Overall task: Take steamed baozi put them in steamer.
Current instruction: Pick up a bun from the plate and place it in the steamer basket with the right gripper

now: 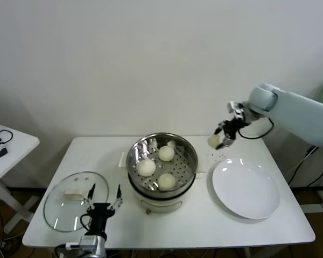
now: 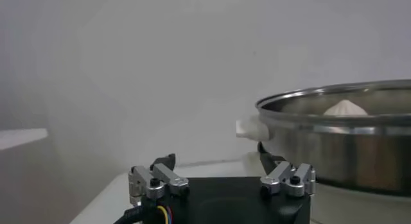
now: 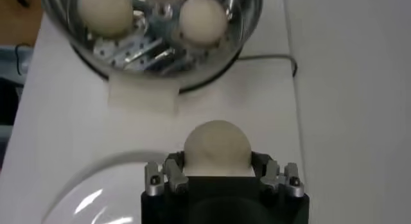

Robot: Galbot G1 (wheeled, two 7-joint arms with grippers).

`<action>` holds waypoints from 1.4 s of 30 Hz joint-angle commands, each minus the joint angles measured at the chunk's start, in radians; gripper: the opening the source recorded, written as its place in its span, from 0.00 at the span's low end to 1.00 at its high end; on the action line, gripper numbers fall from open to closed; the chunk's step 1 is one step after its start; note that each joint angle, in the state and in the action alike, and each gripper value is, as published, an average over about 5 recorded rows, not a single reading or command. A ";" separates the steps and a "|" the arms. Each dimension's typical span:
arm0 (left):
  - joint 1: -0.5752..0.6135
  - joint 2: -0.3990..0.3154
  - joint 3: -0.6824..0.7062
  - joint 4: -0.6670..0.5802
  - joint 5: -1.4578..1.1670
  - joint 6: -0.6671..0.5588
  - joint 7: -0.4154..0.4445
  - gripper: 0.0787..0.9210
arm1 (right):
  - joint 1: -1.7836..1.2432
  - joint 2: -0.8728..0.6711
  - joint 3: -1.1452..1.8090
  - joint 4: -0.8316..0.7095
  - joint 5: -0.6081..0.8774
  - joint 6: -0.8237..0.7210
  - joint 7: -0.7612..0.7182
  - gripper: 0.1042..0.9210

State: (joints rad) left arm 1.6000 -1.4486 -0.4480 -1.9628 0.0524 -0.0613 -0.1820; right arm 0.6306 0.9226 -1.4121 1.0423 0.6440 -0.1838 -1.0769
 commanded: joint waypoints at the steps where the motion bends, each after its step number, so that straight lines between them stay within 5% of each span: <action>1: 0.015 0.000 -0.006 -0.029 -0.022 0.001 0.000 0.88 | 0.221 0.318 -0.248 -0.004 0.332 -0.046 0.026 0.70; 23: 0.037 0.003 -0.034 -0.044 -0.057 -0.004 -0.005 0.88 | 0.167 0.321 -0.355 0.146 0.331 -0.084 0.086 0.70; 42: 0.034 0.007 -0.039 -0.032 -0.078 -0.001 -0.007 0.88 | 0.093 0.321 -0.370 0.103 0.245 -0.079 0.086 0.70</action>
State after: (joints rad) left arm 1.6353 -1.4433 -0.4874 -1.9970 -0.0168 -0.0652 -0.1892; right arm 0.7465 1.2375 -1.7696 1.1539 0.9209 -0.2630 -0.9906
